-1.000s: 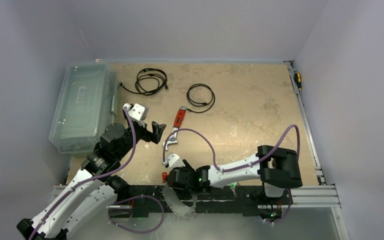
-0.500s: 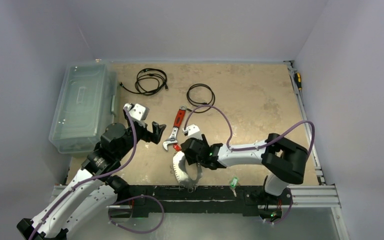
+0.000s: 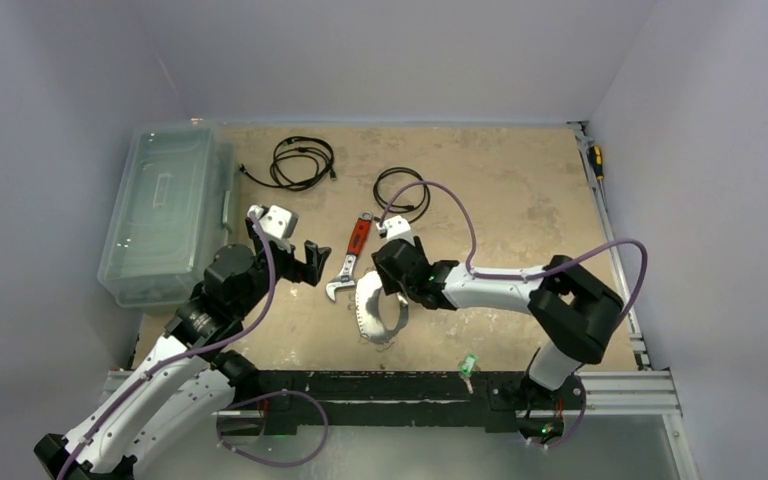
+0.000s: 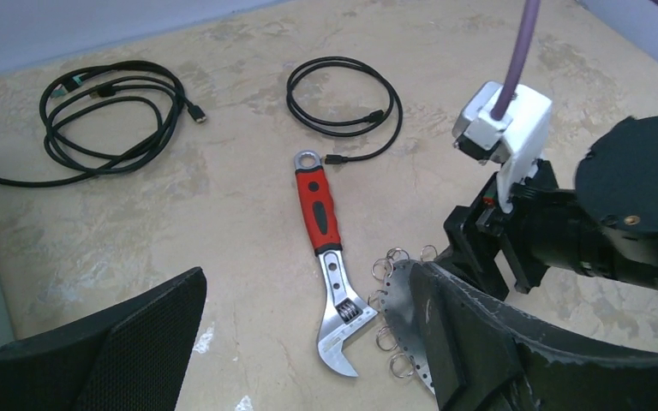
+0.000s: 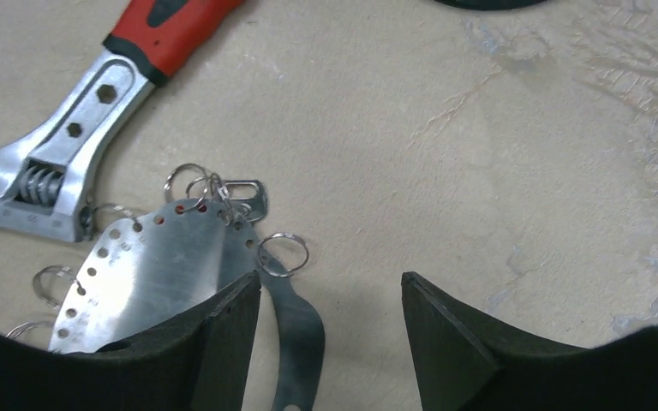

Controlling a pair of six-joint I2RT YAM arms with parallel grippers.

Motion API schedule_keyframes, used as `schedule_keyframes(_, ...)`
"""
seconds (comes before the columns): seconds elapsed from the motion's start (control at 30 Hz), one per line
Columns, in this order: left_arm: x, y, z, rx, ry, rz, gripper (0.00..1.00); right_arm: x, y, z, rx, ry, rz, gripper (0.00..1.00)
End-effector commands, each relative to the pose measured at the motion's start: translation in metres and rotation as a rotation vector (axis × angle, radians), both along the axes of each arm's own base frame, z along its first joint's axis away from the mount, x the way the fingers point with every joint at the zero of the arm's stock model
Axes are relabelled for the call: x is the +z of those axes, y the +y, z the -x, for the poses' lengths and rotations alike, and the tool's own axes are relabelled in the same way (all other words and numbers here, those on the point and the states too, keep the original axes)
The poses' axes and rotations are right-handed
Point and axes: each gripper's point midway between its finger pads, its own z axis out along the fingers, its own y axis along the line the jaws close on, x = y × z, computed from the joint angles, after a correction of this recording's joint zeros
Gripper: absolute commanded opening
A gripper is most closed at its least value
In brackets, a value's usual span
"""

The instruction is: Put the keys on the keyring

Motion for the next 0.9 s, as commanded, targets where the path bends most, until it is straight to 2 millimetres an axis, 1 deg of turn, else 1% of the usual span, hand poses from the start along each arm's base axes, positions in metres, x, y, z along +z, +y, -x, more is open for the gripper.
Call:
schedule_keyframes(0.0, 0.023, 0.006, -0.005, 0.045, -0.039, 0.032, 0.9, 0.051, 0.014, 0.011, 0.076, -0.033, -0.137, 0.64)
schedule_keyframes(0.1, 0.021, 0.006, -0.005, 0.043, -0.032, 0.025, 0.92, 0.07, 0.026, 0.044, 0.172, 0.011, -0.284, 0.63)
schedule_keyframes(0.17, 0.019, 0.004, -0.005, 0.038, -0.016, 0.017, 0.92, 0.078, 0.036, 0.069, 0.246, 0.055, -0.375, 0.63)
schedule_keyframes(0.23, 0.015, 0.005, -0.005, 0.047, 0.013, 0.011, 0.92, 0.083, 0.045, 0.09, 0.292, 0.088, -0.435, 0.62)
schedule_keyframes(0.3, 0.009, 0.005, -0.003, 0.063, 0.07, 0.025, 0.92, 0.085, 0.05, 0.104, 0.305, 0.112, -0.474, 0.62)
schedule_keyframes(0.37, -0.004, 0.003, 0.002, 0.082, 0.165, 0.075, 0.91, 0.081, 0.053, 0.116, 0.309, 0.141, -0.51, 0.61)
schedule_keyframes(0.43, -0.021, -0.009, 0.012, 0.036, 0.252, 0.116, 0.9, 0.075, 0.055, 0.122, 0.302, 0.175, -0.539, 0.61)
schedule_keyframes(0.5, -0.035, -0.019, 0.021, 0.002, 0.327, 0.157, 0.88, 0.064, 0.054, 0.123, 0.271, 0.207, -0.533, 0.59)
schedule_keyframes(0.6, -0.041, -0.031, 0.03, -0.037, 0.38, 0.16, 0.85, 0.051, 0.057, 0.128, 0.262, 0.245, -0.52, 0.57)
schedule_keyframes(0.67, -0.05, -0.031, 0.03, -0.007, 0.413, 0.148, 0.81, 0.046, 0.059, 0.131, 0.262, 0.263, -0.519, 0.56)
schedule_keyframes(0.8, -0.073, -0.043, 0.037, -0.01, 0.489, 0.074, 0.76, 0.038, 0.057, 0.139, 0.236, 0.318, -0.522, 0.52)
schedule_keyframes(0.87, -0.081, -0.046, 0.036, -0.002, 0.512, 0.032, 0.74, 0.035, 0.054, 0.146, 0.22, 0.345, -0.521, 0.51)
